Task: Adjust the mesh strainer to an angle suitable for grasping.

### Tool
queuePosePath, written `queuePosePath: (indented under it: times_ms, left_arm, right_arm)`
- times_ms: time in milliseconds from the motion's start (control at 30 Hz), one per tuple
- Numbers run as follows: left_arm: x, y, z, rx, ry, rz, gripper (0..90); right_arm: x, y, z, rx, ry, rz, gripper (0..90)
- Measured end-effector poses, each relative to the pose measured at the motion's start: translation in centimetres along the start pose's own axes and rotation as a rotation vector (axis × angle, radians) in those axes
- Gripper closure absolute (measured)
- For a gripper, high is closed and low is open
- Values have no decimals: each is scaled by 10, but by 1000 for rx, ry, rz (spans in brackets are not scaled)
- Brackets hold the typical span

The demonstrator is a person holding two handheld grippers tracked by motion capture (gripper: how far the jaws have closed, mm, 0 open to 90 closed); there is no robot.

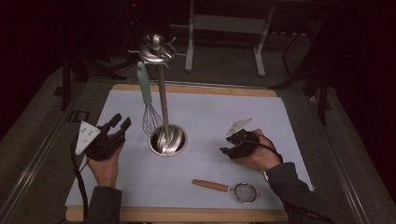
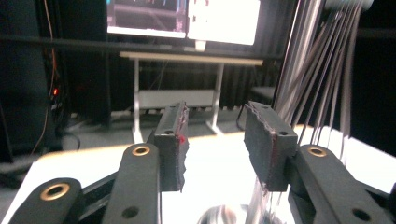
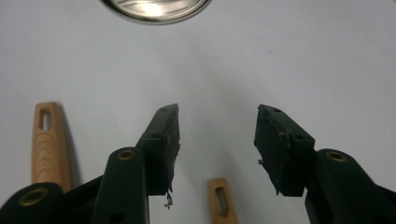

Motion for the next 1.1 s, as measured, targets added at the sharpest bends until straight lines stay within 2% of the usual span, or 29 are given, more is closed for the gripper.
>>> queuePosePath:
  times_ms: [100,133,167,200,233,267,300,333,400,467,533,900,1000,1100]
  left_arm:
    - [-1,-28,-1,-15,6,-28,558]
    - [-1,-28,-1,-15,6,-28,555]
    - [-2,-39,0,-26,10,-45,550]
    - [-2,-39,0,-26,10,-45,547]
    - [-2,-50,1,-29,13,-67,546]
    - [-2,-50,1,-29,13,-67,544]
    - [-3,-60,2,-26,14,-88,543]
    - [-3,-60,2,-26,14,-88,544]
    - [-6,-75,3,-43,18,-109,543]
    - [-6,-78,3,-47,22,-115,542]
    - [-9,-90,2,-56,33,-141,542]
    - [-8,-97,3,-51,43,-163,538]
    - [-7,-98,3,-52,49,-174,539]
    - [-7,-99,1,-57,62,-180,543]
  right_arm:
    - [3,-8,-11,14,47,1,499]
    - [3,-8,-11,14,47,1,499]
    - [5,-12,-17,16,69,-1,499]
    - [5,-12,-17,16,69,-1,499]
    - [6,-17,-23,8,88,-3,499]
    - [6,-17,-23,8,88,-3,499]
    - [7,-21,-29,7,106,-9,500]
    - [7,-21,-29,7,106,-9,500]
    - [9,-26,-37,2,125,-15,500]
    - [11,-31,-41,-6,137,-26,515]
    - [12,-36,-45,-3,155,-40,535]
    - [4,-47,-66,-18,257,-46,529]
    - [4,-56,-74,-54,267,-82,529]
    - [8,-64,-79,-63,280,-121,534]
Point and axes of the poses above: each handheld gripper's, and its own axes: x roughly forward along the jaws, y roughly out of its top, z roughly to its right, the point moved 7 cm from there along x, roughly forward along the jaws, and after that the axes turned 6 degrees about x, right-handed, at the moved point
